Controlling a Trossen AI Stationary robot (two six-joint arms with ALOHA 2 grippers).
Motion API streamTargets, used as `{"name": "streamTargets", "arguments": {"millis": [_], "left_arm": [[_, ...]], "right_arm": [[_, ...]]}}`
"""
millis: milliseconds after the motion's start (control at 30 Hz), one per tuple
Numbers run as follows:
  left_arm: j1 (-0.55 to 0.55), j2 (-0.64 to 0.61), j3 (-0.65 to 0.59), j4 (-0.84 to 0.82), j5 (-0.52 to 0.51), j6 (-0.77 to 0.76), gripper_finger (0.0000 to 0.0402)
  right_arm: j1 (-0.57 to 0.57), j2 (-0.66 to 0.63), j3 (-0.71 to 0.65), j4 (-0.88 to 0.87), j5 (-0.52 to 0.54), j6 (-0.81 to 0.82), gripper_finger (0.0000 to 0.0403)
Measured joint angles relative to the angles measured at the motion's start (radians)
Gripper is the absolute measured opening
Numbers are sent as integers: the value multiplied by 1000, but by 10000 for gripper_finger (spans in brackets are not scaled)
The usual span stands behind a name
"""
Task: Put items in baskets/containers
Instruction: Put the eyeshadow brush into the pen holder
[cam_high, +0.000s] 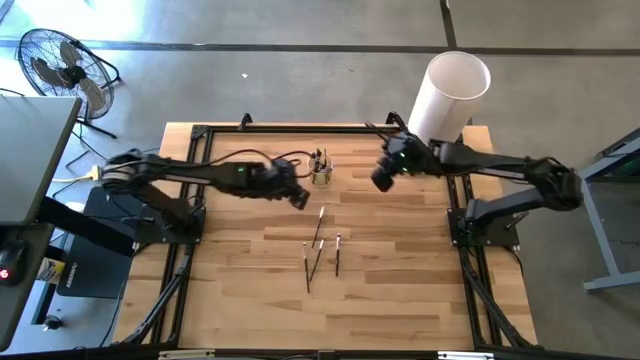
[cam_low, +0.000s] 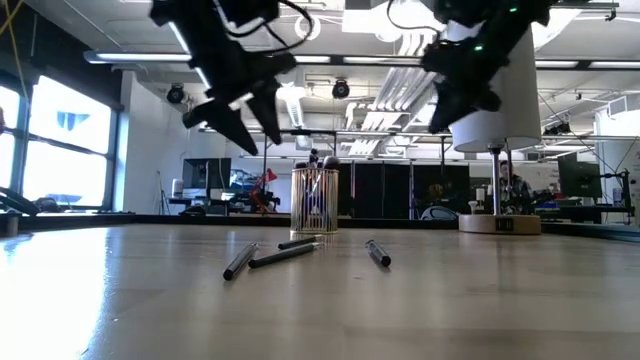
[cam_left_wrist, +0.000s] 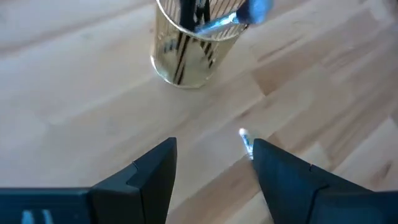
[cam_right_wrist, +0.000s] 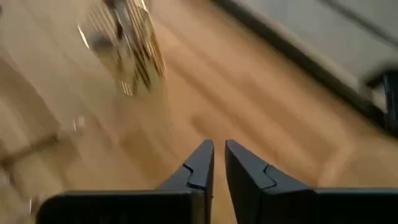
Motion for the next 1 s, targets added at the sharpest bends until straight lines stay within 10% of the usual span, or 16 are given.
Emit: {"name": "streamTargets", "arguments": {"millis": [500,1000], "left_arm": [[-73,461,424,-95,55,-150,209],[-64,595,489,-115,-22,-162,209]], "right_arm": [[123,-357,-248,-174,-11,120,11],[124,-487,-279,-184,-57,86,12]]}}
